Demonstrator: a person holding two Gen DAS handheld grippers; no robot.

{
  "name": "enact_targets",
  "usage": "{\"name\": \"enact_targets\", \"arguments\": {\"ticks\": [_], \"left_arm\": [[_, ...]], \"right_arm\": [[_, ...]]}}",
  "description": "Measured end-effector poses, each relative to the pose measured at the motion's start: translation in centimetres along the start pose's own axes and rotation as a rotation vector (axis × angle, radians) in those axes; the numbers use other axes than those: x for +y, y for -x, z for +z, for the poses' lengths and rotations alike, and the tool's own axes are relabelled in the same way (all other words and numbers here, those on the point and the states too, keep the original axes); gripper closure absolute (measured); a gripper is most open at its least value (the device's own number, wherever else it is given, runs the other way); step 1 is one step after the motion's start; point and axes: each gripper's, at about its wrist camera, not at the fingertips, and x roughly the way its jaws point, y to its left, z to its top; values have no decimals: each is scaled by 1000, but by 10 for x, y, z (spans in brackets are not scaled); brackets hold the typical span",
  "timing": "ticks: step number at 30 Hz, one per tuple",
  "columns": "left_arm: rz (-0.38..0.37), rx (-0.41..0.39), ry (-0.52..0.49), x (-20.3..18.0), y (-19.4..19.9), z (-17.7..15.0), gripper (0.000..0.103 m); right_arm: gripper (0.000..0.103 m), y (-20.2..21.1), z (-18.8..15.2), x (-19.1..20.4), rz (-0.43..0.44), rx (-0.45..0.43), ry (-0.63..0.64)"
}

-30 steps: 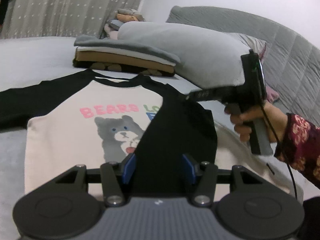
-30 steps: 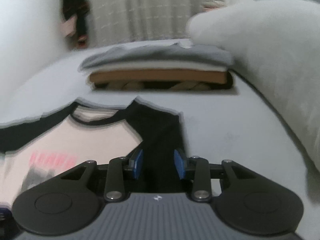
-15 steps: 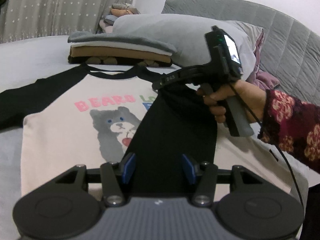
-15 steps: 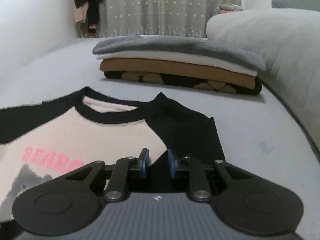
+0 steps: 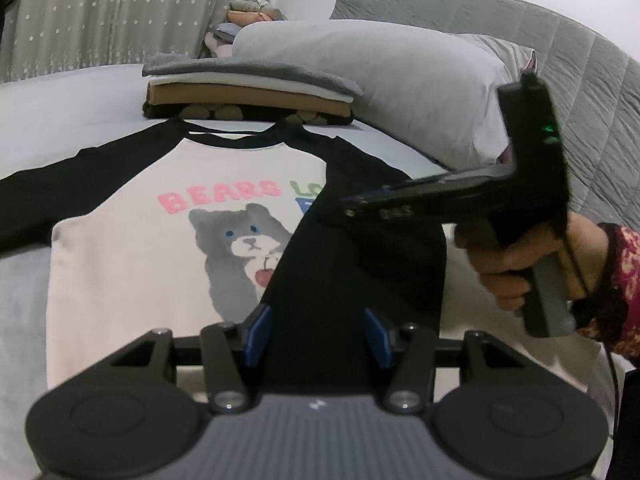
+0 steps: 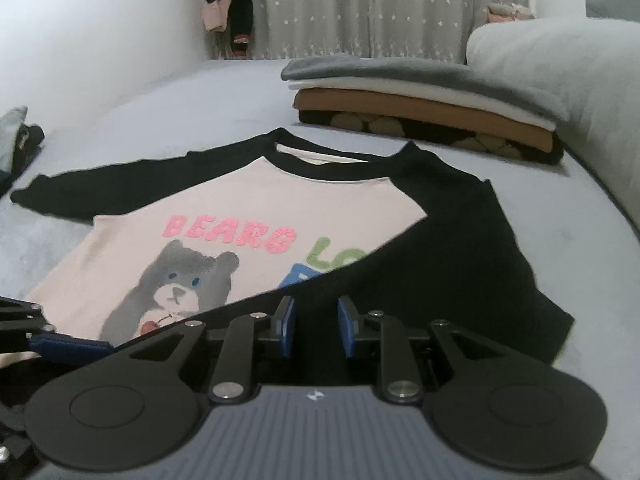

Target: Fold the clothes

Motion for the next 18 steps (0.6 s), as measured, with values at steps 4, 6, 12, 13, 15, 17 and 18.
{"name": "enact_targets", "arguments": {"ticks": [4,6,12,13,15,17,18], "left_arm": [[1,3,-3,-1,0,0,50],[2,5,-10,-2,0,0,49],[2,6,-26,-4,-1,-1,47],[1,6,-30,-4,-1,-1,45],[1,5,-38,-5,-1,-2,44],[-1,5,-45,-6,-2,-3,42],[-1,5,-47,-6,-2,-3,42]], "right_arm": [[70,-20,13,7,-8,-20,-8],[70,-28,16,10,-18,-28,-1],[72,-3,19,-12,-88,-72,-16],[72,5,16,-21,-120,-80,-22],[72,19,10,-40,-177,-87,-50],[72,28,-1,-62,-233,-70,-93],[72,30,-7,-70,-260,-58,-105]]}}
